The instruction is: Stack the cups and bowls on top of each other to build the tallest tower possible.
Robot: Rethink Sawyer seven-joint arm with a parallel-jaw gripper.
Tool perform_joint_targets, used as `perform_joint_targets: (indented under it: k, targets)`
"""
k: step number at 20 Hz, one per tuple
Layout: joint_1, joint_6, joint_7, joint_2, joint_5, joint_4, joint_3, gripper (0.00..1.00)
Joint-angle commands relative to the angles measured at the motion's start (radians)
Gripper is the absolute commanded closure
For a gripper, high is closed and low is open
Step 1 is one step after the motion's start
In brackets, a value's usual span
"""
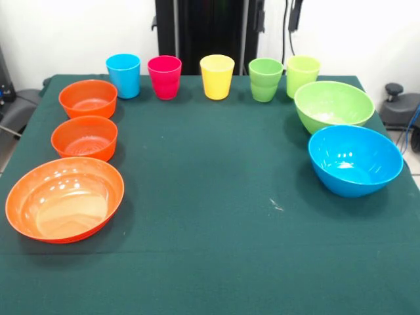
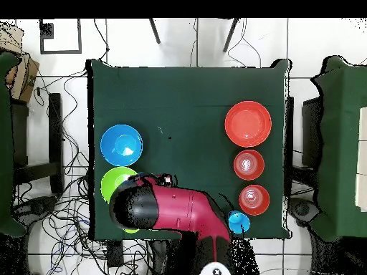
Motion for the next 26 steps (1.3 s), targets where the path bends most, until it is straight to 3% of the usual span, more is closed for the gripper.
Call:
perform_joint_targets:
  k: [1,13,18,21,26]
  targets:
    - [0.003,-0.098,0.126,0.131,-0.053,-0.06,0.04,0.0]
    - [-0.024,-0.156,0.091,0.139,-0.057,-0.026,0.051,0.0]
    - [-0.02,-0.1,0.083,0.088,-0.045,-0.015,0.044,0.0]
    - [-0.018,-0.127,0.094,0.057,-0.044,0.033,0.042,0.0]
    - [0.012,-0.076,0.109,-0.046,-0.027,0.092,0.022,0.0]
